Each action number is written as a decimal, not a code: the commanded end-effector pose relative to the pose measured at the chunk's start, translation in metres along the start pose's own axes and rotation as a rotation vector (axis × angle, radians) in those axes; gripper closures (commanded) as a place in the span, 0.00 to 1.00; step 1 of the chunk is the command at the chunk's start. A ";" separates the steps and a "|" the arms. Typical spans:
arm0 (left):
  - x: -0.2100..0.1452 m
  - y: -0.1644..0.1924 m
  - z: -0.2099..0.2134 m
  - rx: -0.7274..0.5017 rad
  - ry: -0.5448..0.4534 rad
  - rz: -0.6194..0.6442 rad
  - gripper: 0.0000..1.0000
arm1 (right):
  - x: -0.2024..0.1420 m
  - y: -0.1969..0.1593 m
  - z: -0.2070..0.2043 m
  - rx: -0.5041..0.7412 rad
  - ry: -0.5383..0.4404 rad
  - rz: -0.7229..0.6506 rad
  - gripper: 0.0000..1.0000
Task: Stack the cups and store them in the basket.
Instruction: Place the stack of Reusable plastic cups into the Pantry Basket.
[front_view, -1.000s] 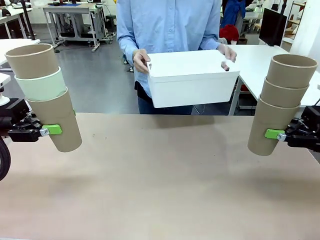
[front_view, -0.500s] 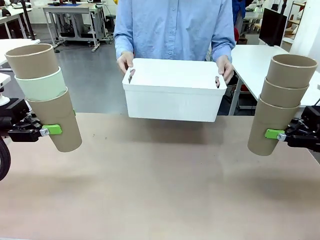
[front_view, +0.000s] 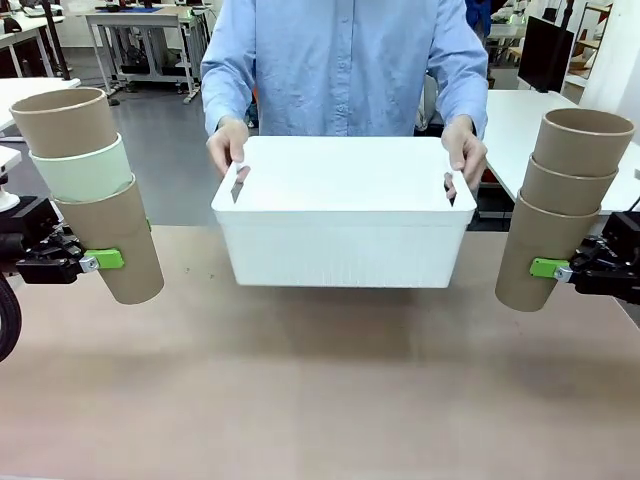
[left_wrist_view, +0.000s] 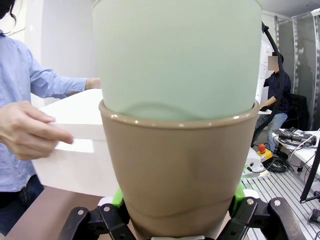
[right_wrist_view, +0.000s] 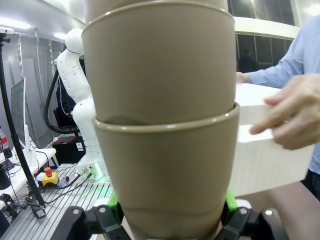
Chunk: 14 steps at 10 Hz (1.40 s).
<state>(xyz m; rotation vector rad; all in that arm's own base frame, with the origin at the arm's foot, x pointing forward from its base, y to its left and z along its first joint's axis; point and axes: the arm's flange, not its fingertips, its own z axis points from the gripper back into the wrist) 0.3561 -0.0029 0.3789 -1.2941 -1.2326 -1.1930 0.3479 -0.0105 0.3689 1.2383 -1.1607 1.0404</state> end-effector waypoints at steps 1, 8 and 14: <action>0.004 -0.001 -0.001 -0.006 -0.007 -0.007 0.13 | 0.005 0.001 0.000 -0.002 -0.003 0.002 0.13; 0.004 -0.001 -0.001 -0.006 -0.007 -0.007 0.13 | 0.005 0.001 0.000 -0.002 -0.003 0.002 0.13; 0.004 -0.001 -0.001 -0.006 -0.007 -0.007 0.13 | 0.005 0.001 0.000 -0.002 -0.003 0.002 0.13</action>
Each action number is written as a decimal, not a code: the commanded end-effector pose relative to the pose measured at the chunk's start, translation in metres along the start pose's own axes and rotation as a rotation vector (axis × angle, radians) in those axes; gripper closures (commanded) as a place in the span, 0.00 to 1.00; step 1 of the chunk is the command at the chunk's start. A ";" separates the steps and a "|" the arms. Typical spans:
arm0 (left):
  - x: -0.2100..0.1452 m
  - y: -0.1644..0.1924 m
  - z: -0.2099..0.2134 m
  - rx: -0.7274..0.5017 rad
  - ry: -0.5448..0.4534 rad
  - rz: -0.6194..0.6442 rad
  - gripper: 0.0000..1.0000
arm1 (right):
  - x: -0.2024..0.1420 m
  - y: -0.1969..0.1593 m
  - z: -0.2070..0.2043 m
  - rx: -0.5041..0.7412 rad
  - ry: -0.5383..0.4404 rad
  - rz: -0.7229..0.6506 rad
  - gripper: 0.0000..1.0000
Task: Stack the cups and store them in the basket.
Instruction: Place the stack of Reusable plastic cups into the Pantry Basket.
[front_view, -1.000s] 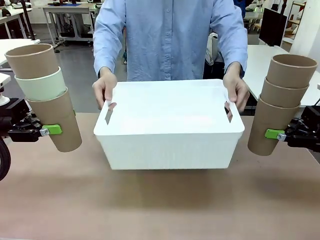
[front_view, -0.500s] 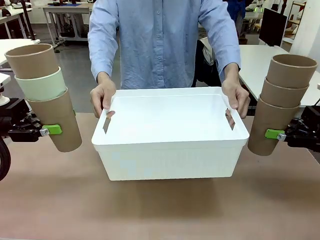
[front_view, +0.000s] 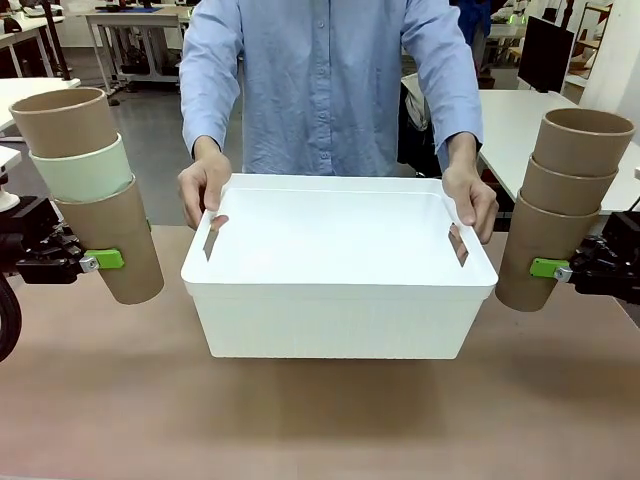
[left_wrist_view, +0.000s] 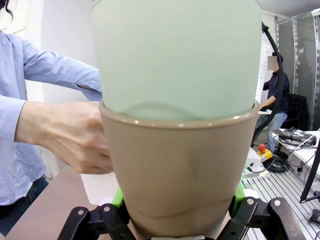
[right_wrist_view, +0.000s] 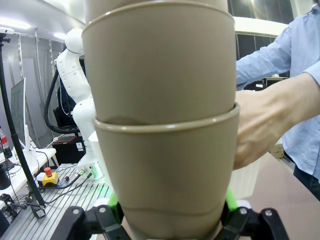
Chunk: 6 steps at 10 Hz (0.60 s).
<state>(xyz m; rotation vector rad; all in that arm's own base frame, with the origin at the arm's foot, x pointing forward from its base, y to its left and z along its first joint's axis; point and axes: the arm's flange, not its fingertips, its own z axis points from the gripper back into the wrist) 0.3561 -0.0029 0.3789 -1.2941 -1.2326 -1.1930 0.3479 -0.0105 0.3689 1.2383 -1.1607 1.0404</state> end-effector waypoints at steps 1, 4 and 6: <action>0.004 -0.001 -0.001 -0.006 -0.007 -0.007 0.13 | 0.005 0.001 0.001 -0.002 -0.003 0.002 0.13; 0.004 -0.001 -0.001 -0.006 -0.007 -0.007 0.13 | 0.005 0.001 0.001 -0.002 -0.003 0.002 0.13; 0.004 -0.001 -0.001 -0.006 -0.007 -0.007 0.13 | 0.005 0.001 0.001 -0.002 -0.003 0.002 0.13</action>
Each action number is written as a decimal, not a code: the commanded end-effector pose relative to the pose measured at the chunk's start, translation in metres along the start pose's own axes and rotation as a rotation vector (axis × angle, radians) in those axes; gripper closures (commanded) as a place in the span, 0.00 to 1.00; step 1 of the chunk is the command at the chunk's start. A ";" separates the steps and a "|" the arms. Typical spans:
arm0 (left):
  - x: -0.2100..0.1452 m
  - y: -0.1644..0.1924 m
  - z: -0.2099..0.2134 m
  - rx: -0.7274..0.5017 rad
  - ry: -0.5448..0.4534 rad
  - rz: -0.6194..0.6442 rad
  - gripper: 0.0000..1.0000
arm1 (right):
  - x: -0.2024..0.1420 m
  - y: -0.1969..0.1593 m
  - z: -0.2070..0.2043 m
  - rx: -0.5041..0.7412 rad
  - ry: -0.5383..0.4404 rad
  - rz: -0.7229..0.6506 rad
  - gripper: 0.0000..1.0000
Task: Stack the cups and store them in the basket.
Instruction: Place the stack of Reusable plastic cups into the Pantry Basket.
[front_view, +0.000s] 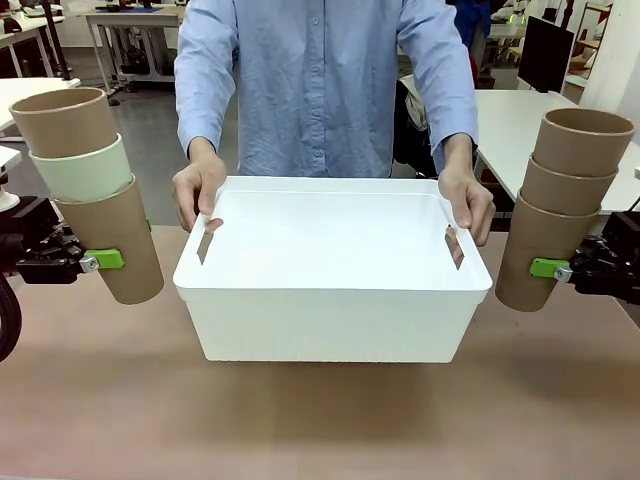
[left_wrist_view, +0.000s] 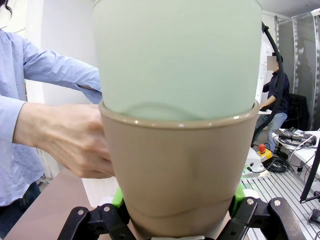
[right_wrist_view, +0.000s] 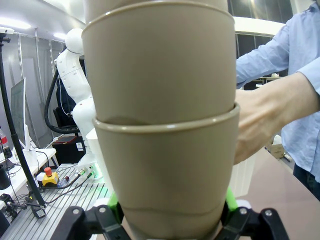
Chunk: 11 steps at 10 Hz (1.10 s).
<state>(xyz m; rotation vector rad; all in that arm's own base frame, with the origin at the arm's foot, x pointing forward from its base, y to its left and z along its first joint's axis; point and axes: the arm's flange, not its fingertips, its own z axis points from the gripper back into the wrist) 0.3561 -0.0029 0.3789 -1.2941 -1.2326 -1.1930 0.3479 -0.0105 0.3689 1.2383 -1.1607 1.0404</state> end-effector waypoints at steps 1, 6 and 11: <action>0.004 -0.001 -0.001 -0.006 -0.007 -0.007 0.13 | 0.005 0.001 0.001 -0.002 -0.003 0.002 0.13; 0.004 -0.001 -0.001 -0.006 -0.007 -0.007 0.13 | 0.005 0.001 0.001 -0.002 -0.003 0.002 0.13; 0.004 -0.001 -0.001 -0.006 -0.007 -0.007 0.13 | 0.005 0.001 0.001 -0.002 -0.003 0.002 0.13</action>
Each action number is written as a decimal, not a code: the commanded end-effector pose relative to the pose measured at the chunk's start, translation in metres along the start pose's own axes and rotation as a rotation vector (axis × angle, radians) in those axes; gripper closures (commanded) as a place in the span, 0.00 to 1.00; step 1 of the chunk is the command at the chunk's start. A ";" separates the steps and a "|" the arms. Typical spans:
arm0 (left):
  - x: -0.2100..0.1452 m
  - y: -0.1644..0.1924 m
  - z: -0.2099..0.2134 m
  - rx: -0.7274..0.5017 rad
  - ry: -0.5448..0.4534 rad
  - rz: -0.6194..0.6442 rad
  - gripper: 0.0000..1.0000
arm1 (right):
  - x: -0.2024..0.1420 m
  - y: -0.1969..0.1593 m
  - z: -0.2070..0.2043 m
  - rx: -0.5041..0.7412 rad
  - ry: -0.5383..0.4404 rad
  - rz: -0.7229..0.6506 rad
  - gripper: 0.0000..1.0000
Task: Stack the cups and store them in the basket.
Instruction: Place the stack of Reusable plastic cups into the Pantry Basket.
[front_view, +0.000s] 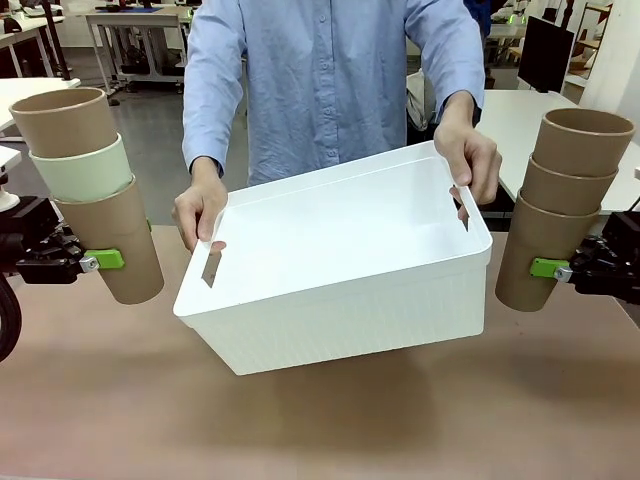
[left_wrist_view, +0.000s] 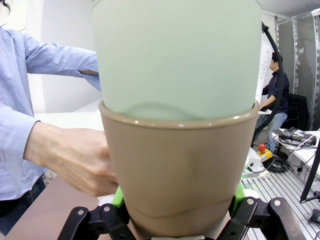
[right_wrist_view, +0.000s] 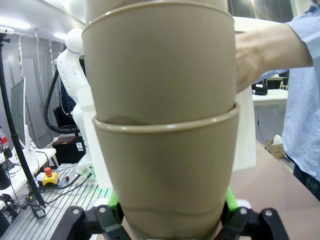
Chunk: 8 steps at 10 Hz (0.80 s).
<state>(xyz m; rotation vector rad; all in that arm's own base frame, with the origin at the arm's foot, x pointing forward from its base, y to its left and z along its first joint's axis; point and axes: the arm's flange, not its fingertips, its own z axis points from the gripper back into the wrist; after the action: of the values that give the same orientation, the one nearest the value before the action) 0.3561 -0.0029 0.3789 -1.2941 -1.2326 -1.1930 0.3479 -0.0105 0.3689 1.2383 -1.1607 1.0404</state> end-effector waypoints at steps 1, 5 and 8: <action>0.000 0.000 0.000 0.000 0.000 0.000 0.13 | 0.005 0.001 0.000 -0.002 -0.003 0.002 0.13; 0.071 -0.007 0.003 0.041 0.022 0.099 0.13 | 0.005 0.001 0.000 -0.002 -0.003 0.002 0.13; 0.153 -0.021 -0.020 0.036 0.175 0.140 0.13 | 0.005 0.001 0.000 -0.002 -0.003 0.002 0.13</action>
<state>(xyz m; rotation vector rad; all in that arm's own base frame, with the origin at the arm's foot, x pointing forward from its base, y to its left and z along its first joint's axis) 0.3430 0.0003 0.5032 -1.2358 -1.0774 -1.1382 0.3479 -0.0105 0.3689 1.2384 -1.1605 1.0402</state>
